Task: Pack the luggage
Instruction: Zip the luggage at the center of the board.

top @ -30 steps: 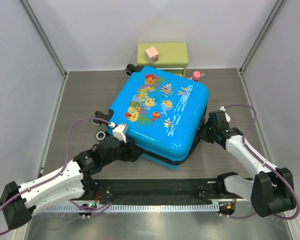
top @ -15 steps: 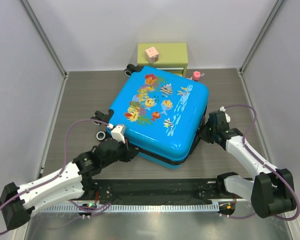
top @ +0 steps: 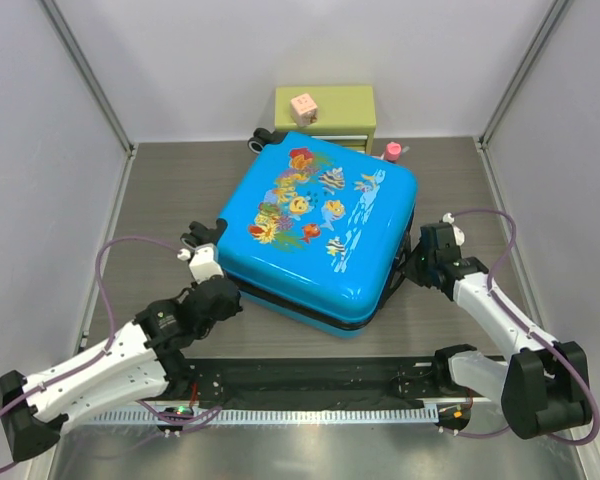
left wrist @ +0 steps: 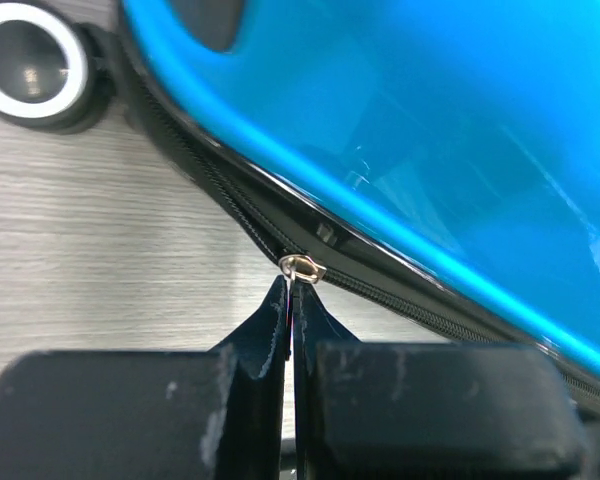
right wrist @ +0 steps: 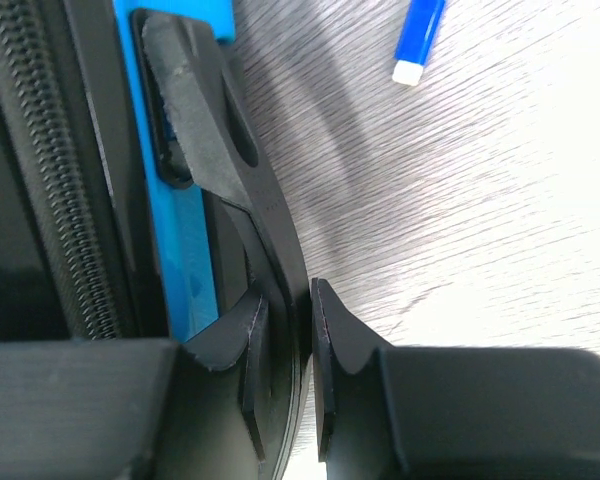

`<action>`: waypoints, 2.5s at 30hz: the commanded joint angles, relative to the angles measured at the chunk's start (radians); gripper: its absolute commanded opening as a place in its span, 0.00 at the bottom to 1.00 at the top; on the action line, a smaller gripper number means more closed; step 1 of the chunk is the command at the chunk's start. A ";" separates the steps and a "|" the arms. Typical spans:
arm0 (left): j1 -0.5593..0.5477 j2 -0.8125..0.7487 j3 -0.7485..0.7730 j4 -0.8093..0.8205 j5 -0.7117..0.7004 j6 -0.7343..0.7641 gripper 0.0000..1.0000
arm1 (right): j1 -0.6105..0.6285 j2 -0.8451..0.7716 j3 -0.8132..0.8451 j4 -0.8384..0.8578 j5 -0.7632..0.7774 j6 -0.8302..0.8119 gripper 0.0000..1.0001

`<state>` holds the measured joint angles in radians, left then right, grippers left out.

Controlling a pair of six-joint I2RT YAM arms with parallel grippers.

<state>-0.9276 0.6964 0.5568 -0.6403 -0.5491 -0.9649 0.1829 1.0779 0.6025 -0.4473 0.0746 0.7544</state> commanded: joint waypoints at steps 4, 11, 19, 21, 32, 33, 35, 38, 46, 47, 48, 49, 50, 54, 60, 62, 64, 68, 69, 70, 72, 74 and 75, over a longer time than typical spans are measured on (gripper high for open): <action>0.070 0.000 0.074 -0.224 -0.328 -0.054 0.00 | -0.126 0.016 0.057 -0.048 0.180 -0.067 0.01; 0.229 -0.012 0.054 -0.082 -0.223 0.143 0.00 | -0.154 0.057 0.063 -0.013 0.182 -0.093 0.01; 0.358 -0.015 0.038 0.004 -0.160 0.227 0.00 | -0.171 0.111 0.082 0.032 0.189 -0.115 0.01; 0.390 0.014 0.031 0.060 -0.135 0.256 0.00 | -0.169 0.125 0.088 0.038 0.194 -0.121 0.01; 0.614 0.101 0.054 0.206 -0.015 0.361 0.00 | -0.169 0.198 0.120 0.078 0.209 -0.132 0.01; 0.625 0.113 0.060 0.212 -0.015 0.373 0.00 | -0.171 0.208 0.129 0.079 0.211 -0.135 0.01; 0.659 0.123 0.064 0.232 -0.008 0.388 0.00 | -0.169 0.226 0.140 0.085 0.214 -0.141 0.01; 0.703 0.140 0.055 0.284 0.050 0.407 0.00 | -0.169 0.244 0.158 0.090 0.212 -0.144 0.01; 0.734 0.148 0.146 0.174 0.138 0.419 0.46 | -0.171 0.212 0.152 0.088 0.195 -0.148 0.01; 0.736 0.129 0.152 0.151 0.146 0.417 0.58 | -0.171 0.205 0.146 0.085 0.194 -0.148 0.01; 0.736 0.112 0.155 0.131 0.159 0.417 0.68 | -0.171 0.191 0.134 0.087 0.194 -0.147 0.01; 0.736 0.088 0.155 0.113 0.197 0.420 0.85 | -0.171 0.185 0.129 0.084 0.191 -0.147 0.01; 0.736 0.043 0.155 0.082 0.221 0.429 0.91 | -0.171 0.179 0.122 0.082 0.188 -0.145 0.01; 0.734 -0.058 0.158 0.030 0.310 0.456 1.00 | -0.169 0.160 0.102 0.075 0.188 -0.147 0.01; 0.736 0.016 0.254 0.089 0.495 0.465 1.00 | -0.171 0.145 0.102 0.053 0.202 -0.164 0.01; 0.734 0.083 0.328 0.150 0.563 0.466 1.00 | -0.171 0.142 0.100 0.044 0.205 -0.167 0.01; 0.734 0.181 0.392 0.247 0.672 0.460 1.00 | -0.171 0.139 0.092 0.038 0.203 -0.168 0.01; 0.733 0.331 0.480 0.367 0.784 0.483 1.00 | -0.169 0.120 0.079 0.027 0.200 -0.171 0.01; 0.733 0.363 0.501 0.385 0.840 0.492 1.00 | -0.171 0.117 0.077 0.027 0.197 -0.171 0.01; 0.733 0.435 0.514 0.405 0.879 0.499 1.00 | -0.169 0.113 0.075 0.025 0.194 -0.171 0.01; 0.731 0.497 0.535 0.415 0.928 0.497 1.00 | -0.169 0.108 0.074 0.021 0.191 -0.175 0.01; 0.731 0.540 0.531 0.421 0.948 0.489 1.00 | -0.169 0.109 0.080 0.012 0.188 -0.179 0.01; 0.731 0.543 0.511 0.429 0.954 0.488 1.00 | -0.169 0.109 0.083 0.009 0.186 -0.185 0.01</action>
<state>-0.1944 1.1984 1.0668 -0.2886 0.2737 -0.4911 0.0551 1.2263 0.6842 -0.3435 0.0959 0.5888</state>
